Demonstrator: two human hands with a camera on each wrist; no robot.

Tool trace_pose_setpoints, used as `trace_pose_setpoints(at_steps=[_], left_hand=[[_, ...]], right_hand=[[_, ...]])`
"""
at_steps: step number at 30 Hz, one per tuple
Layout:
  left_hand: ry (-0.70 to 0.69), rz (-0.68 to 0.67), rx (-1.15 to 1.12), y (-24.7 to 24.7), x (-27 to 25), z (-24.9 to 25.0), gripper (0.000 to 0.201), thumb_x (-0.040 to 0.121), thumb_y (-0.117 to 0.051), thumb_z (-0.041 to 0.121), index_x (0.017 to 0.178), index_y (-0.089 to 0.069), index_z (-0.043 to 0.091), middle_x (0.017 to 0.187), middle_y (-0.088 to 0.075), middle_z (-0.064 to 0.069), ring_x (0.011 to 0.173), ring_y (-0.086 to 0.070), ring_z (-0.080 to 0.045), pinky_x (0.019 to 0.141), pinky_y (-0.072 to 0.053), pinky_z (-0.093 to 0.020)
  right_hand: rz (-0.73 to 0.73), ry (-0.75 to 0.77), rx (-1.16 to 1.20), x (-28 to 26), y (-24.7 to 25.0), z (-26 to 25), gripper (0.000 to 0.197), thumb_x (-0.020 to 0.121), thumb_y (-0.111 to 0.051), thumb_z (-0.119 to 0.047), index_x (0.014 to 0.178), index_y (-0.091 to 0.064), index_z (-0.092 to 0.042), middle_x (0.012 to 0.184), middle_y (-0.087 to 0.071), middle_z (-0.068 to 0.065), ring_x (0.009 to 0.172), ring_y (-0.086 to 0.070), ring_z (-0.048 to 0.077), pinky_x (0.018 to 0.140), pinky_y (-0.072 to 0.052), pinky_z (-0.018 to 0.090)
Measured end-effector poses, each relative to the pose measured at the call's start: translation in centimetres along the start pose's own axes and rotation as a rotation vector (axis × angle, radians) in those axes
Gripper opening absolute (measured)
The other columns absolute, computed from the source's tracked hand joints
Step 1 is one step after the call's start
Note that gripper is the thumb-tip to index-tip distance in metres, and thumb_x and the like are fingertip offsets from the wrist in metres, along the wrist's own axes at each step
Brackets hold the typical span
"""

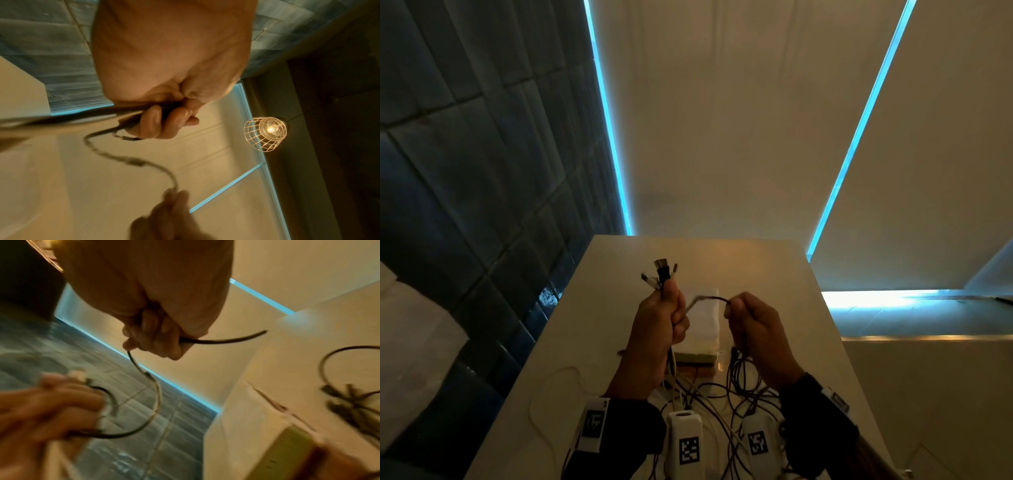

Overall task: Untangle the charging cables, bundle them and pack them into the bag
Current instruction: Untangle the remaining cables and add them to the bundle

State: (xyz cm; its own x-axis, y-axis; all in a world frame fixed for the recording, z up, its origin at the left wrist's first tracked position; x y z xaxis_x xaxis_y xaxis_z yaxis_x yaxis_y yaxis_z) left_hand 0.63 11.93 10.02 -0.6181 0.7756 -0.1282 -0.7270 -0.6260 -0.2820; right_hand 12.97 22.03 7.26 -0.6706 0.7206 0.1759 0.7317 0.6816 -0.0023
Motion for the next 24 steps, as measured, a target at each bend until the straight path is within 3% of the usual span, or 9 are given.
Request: trace_pose_setpoints(at_steps=[3,6,9,11,14,16,18,20,24], left_hand=[[0.030,0.046,0.011,0.1,-0.1,-0.2,0.043,0.101,-0.033,0.036,0.067,-0.043,0.012,0.052,-0.040,0.000,0.044,-0.035,-0.011,0.041,-0.024,-0.020],[0.042,0.052,0.000,-0.1,-0.3,-0.1,0.040,0.101,-0.033,0.036,0.076,-0.048,0.009,0.060,-0.061,-0.006,0.054,-0.051,-0.017,0.049,-0.035,-0.026],[0.102,0.010,-0.210,-0.4,-0.6,0.0,0.039,0.100,-0.035,0.037,0.073,-0.047,0.012,0.070,-0.066,-0.009,0.064,-0.062,-0.021,0.059,-0.047,-0.032],[0.113,-0.022,-0.401,-0.5,-0.7,0.5,0.040,0.101,-0.035,0.036,0.071,-0.046,0.013,0.068,-0.060,-0.008,0.063,-0.062,-0.021,0.061,-0.053,-0.034],[0.056,-0.036,-0.502,-0.5,-0.7,1.2,0.039,0.101,-0.032,0.035,0.070,-0.043,0.014,0.064,-0.050,-0.004,0.053,-0.049,-0.015,0.051,-0.045,-0.028],[0.010,-0.024,-0.479,-0.6,-0.7,1.3,0.039,0.101,-0.031,0.035,0.070,-0.043,0.014,0.063,-0.047,-0.002,0.049,-0.042,-0.013,0.048,-0.038,-0.025],[-0.027,-0.016,-0.464,-0.5,-0.8,1.3,0.039,0.101,-0.031,0.036,0.070,-0.043,0.015,0.063,-0.046,-0.001,0.048,-0.039,-0.012,0.048,-0.035,-0.025],[-0.049,-0.018,-0.454,-0.3,-0.7,1.5,0.040,0.101,-0.031,0.036,0.070,-0.043,0.015,0.064,-0.047,0.000,0.047,-0.037,-0.011,0.049,-0.033,-0.024],[-0.073,-0.031,-0.433,-0.2,-0.6,1.6,0.038,0.100,-0.033,0.033,0.069,-0.043,0.014,0.066,-0.048,-0.001,0.045,-0.034,-0.010,0.046,-0.031,-0.024]], right_hand=[[-0.125,0.100,0.086,-0.3,-1.4,-3.0,0.030,0.099,-0.047,-0.027,0.077,-0.055,-0.008,0.052,-0.035,0.000,0.044,-0.027,0.012,0.043,-0.024,0.021],[-0.259,0.141,0.104,-1.2,-2.6,-3.8,0.033,0.094,-0.052,-0.037,0.077,-0.057,-0.009,0.054,-0.038,-0.004,0.045,-0.029,0.009,0.043,-0.026,0.020],[-0.364,0.156,0.068,-2.3,-3.5,-3.4,0.035,0.093,-0.053,-0.040,0.076,-0.057,-0.010,0.060,-0.046,-0.012,0.050,-0.034,0.005,0.048,-0.031,0.016],[-0.387,0.128,0.073,-2.7,-3.6,-2.5,0.034,0.094,-0.050,-0.029,0.075,-0.054,0.000,0.060,-0.048,-0.014,0.050,-0.037,-0.001,0.051,-0.034,0.012],[-0.345,0.070,0.017,-2.9,-3.0,-0.4,0.023,0.096,-0.045,-0.011,0.077,-0.053,0.000,0.058,-0.049,-0.016,0.050,-0.040,-0.004,0.054,-0.035,0.008],[-0.317,0.051,-0.053,-2.8,-2.4,1.1,0.026,0.099,-0.046,-0.014,0.075,-0.053,-0.005,0.060,-0.048,-0.015,0.054,-0.039,0.001,0.056,-0.034,0.013],[-0.298,0.039,-0.129,-2.7,-1.9,2.5,0.033,0.099,-0.046,-0.030,0.074,-0.053,-0.011,0.062,-0.047,-0.014,0.057,-0.038,0.005,0.057,-0.034,0.017],[-0.282,0.036,-0.200,-2.7,-1.3,3.7,0.036,0.096,-0.046,-0.043,0.073,-0.054,-0.016,0.060,-0.050,-0.014,0.057,-0.041,0.000,0.058,-0.034,0.013],[-0.287,-0.028,-0.264,-2.9,-0.6,5.5,0.029,0.099,-0.046,-0.026,0.072,-0.055,-0.020,0.052,-0.053,-0.019,0.049,-0.046,-0.004,0.053,-0.033,0.007]])
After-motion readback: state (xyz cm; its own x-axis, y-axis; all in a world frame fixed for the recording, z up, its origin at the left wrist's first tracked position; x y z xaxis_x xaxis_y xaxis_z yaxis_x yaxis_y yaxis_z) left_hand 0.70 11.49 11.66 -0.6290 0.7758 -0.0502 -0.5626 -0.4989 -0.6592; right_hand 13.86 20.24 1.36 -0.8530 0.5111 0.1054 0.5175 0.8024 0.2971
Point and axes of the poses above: each hand's wrist, its own x-axis towards the middle knuckle, its own y-axis out of the back of the hand, z = x × y, the point moved 5 cm from there along x, towards the middle knuckle
